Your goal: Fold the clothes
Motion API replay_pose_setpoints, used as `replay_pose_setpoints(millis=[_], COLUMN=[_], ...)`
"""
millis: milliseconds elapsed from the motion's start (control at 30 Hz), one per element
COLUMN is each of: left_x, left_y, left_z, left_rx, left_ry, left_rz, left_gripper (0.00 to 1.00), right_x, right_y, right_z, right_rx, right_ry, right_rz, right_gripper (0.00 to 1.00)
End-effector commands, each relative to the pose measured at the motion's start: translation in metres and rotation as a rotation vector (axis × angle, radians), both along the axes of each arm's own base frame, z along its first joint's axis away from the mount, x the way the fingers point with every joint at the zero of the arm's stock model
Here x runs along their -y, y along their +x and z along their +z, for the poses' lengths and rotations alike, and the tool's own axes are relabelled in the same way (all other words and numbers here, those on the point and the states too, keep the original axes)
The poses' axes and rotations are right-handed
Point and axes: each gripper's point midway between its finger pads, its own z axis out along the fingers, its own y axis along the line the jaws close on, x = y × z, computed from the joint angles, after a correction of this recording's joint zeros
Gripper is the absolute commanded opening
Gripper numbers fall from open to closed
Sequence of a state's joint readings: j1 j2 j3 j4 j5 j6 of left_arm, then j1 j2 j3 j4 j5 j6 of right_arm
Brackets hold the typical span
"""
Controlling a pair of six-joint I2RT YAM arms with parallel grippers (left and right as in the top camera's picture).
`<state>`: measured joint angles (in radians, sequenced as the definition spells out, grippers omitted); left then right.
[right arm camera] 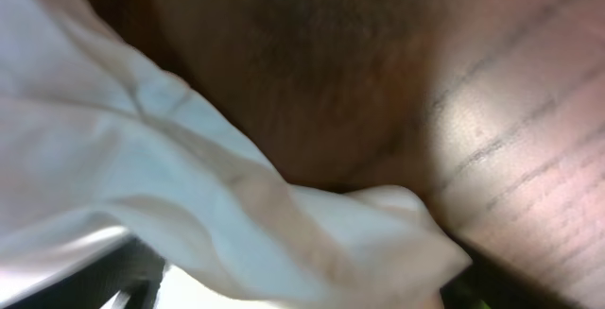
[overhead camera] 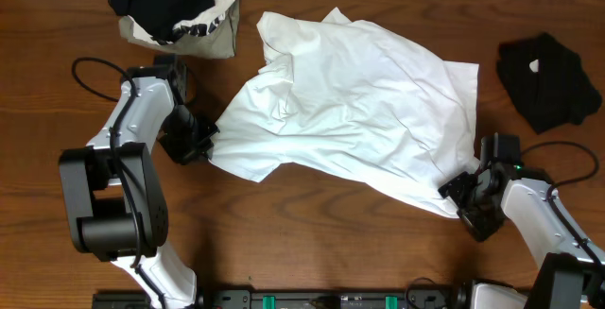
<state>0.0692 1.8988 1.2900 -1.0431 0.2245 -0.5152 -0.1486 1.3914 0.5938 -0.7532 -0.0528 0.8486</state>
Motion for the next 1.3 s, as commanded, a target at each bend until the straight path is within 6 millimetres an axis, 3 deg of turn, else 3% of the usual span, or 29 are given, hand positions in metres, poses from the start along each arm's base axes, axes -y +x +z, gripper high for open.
replay_pose_setpoints(millis=[0,100,267,467,800,1067,1267], left_x=[-0.006,-0.006,-0.005,-0.004,-0.003,-0.001,0.000], left_y=[-0.004,-0.005,-0.010,-0.022,-0.052,-0.081,-0.106], left_z=[0.001,0.002,0.006,0.030,0.078,0.093,0.100], left_rx=[-0.003,-0.009,-0.022,-0.014,0.017,-0.055,-0.163], left_ry=[0.024,0.023,0.022,0.021,0.028,0.022,0.019], left_rz=[-0.019,-0.019,-0.021,-0.029,-0.029,-0.030,-0.035], left_gripper=[0.06,0.06,0.06,0.06,0.06,0.06,0.06], right_x=[0.002,0.002,0.001,0.007,0.030,0.045,0.046], right_y=[0.001,0.001,-0.003,0.001,0.002,0.003,-0.002], right_z=[0.000,0.000,0.001,0.008,0.026,0.063,0.075], right_rx=[0.013,0.010,-0.006,0.013,-0.001,-0.037,-0.071], right_ry=[0.000,0.001,0.002,-0.001,-0.052,-0.126,-0.132], right_rz=[-0.030,-0.045,-0.045,-0.065,-0.098,-0.060,-0.047], right_gripper=[0.64,0.45,0.24,0.02,0.01,0.02,0.02])
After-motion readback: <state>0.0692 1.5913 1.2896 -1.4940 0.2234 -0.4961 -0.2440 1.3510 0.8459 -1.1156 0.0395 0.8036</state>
